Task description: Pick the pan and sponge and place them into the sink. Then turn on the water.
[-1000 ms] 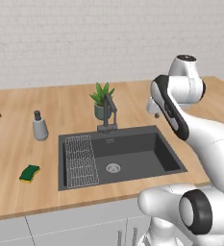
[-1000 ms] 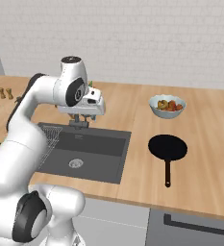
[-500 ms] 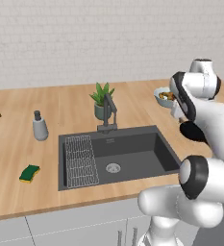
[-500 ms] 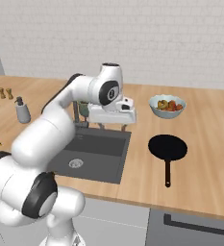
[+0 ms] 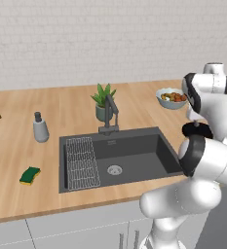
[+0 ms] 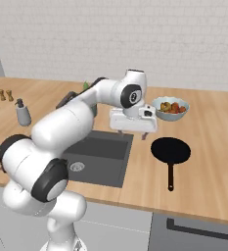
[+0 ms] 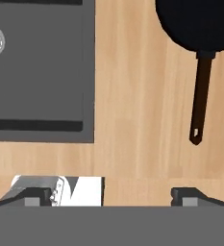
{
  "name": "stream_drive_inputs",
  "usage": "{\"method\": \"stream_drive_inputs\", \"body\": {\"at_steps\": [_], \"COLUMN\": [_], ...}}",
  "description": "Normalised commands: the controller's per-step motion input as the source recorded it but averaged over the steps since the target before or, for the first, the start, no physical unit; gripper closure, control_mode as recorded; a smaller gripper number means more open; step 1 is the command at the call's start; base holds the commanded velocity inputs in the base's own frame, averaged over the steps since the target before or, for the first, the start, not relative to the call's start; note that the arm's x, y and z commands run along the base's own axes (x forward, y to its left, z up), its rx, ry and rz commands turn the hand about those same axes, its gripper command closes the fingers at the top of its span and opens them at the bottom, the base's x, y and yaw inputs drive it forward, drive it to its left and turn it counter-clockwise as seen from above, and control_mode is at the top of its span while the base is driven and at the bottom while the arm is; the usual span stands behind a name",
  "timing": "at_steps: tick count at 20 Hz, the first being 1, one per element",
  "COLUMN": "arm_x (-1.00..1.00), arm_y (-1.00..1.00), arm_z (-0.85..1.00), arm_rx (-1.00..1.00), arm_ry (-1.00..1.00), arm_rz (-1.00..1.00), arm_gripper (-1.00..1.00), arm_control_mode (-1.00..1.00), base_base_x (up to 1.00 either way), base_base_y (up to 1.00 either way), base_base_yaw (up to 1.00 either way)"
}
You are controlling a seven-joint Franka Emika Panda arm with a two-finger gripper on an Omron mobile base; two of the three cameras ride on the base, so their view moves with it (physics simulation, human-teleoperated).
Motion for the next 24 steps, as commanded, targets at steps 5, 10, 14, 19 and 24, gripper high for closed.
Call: {"method": "stream_drive_inputs", "body": {"at_steps": [5, 10, 14, 19, 24], "arm_x": [0.00, 0.00, 0.00, 0.00, 0.00], "arm_y": [-0.22, -0.29, -0.20, -0.18, -0.23], "arm_z": [-0.15, -0.27, -0.33, -0.22, -0.18], "arm_rx": [0.00, 0.00, 0.00, 0.00, 0.00], "arm_ry": [0.01, 0.00, 0.00, 0.02, 0.01], "arm_rz": [-0.02, 0.00, 0.00, 0.00, 0.00], "arm_gripper": [-1.00, -1.00, -1.00, -1.00, -1.00], "arm_control_mode": [-1.00, -1.00, -1.00, -1.00, -1.00], "base_base_x": [0.00, 0.00, 0.00, 0.00, 0.00], "base_base_y": [0.00, 0.00, 0.00, 0.00, 0.00], "base_base_yaw": [0.00, 0.00, 0.00, 0.00, 0.00]}}
